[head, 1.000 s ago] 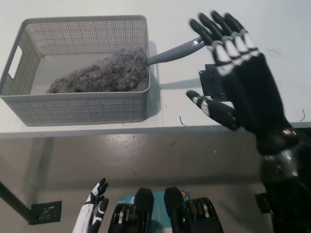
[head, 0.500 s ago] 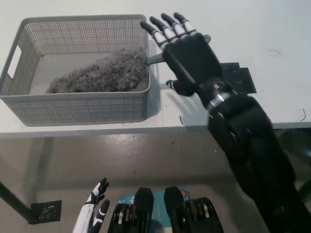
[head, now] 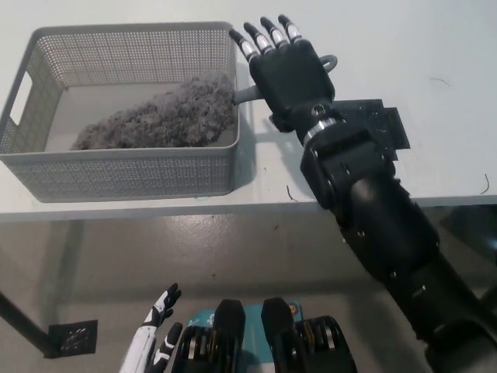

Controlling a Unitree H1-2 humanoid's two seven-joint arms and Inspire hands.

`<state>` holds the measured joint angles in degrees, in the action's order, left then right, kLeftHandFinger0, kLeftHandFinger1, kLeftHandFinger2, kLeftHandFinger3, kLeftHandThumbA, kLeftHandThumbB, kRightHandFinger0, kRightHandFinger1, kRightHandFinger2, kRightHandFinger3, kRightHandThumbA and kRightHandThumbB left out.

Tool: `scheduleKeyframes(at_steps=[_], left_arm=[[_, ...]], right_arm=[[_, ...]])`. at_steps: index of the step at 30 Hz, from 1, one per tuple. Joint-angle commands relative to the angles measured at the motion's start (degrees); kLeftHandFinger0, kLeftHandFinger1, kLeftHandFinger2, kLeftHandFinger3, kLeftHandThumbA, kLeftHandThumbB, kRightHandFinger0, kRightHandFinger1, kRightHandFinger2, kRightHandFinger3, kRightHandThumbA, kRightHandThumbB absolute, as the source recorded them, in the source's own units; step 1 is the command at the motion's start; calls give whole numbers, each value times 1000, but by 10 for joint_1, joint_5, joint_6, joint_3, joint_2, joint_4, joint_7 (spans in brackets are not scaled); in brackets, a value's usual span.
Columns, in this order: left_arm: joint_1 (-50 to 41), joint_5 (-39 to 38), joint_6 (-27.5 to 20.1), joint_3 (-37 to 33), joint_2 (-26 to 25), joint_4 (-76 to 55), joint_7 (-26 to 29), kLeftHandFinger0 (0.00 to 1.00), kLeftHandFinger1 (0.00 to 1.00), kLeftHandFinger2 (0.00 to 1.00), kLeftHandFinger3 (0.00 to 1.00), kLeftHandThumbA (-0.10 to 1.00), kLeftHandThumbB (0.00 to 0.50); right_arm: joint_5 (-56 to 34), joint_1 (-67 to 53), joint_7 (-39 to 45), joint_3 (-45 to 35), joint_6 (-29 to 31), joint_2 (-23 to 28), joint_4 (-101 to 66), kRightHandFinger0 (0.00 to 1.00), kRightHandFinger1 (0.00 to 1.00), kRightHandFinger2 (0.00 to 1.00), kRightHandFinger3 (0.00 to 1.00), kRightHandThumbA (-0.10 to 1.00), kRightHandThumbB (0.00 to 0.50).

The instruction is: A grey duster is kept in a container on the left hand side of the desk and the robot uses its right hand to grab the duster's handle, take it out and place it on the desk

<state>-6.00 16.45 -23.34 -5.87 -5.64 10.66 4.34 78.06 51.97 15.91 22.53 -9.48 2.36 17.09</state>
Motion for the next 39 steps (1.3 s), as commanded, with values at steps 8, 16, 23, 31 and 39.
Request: scheduleKeyframes(at_steps=[8, 16, 23, 31, 39], left_arm=[[1, 9, -14, -3, -10, -21, -1, 1000, 1000, 1000, 1000, 1000, 46], [16, 5, -16, -8, -10, -13, -6, 1000, 1000, 1000, 1000, 1000, 42], [21, 7, -14, -9, -16, -16, -12, 1000, 1000, 1000, 1000, 1000, 48], [26, 8, -12, -12, -17, -14, -17, 1000, 1000, 1000, 1000, 1000, 36], [23, 7, -11, -13, -16, -12, -18, 1000, 1000, 1000, 1000, 1000, 23]], right_arm=[[-40, 90, -373, 0, -8, -15, 249, 701, 712, 792, 968, 573, 446], [-91, 133, -391, -22, 14, -18, 388, 545, 553, 616, 794, 414, 494], [-151, 135, -496, -49, 82, -19, 467, 0, 109, 323, 191, -100, 135], [-295, 138, -539, -172, 188, -44, 456, 0, 142, 484, 464, 138, 44], [-438, 150, -503, -303, 246, -80, 424, 0, 0, 156, 41, 4, 44]])
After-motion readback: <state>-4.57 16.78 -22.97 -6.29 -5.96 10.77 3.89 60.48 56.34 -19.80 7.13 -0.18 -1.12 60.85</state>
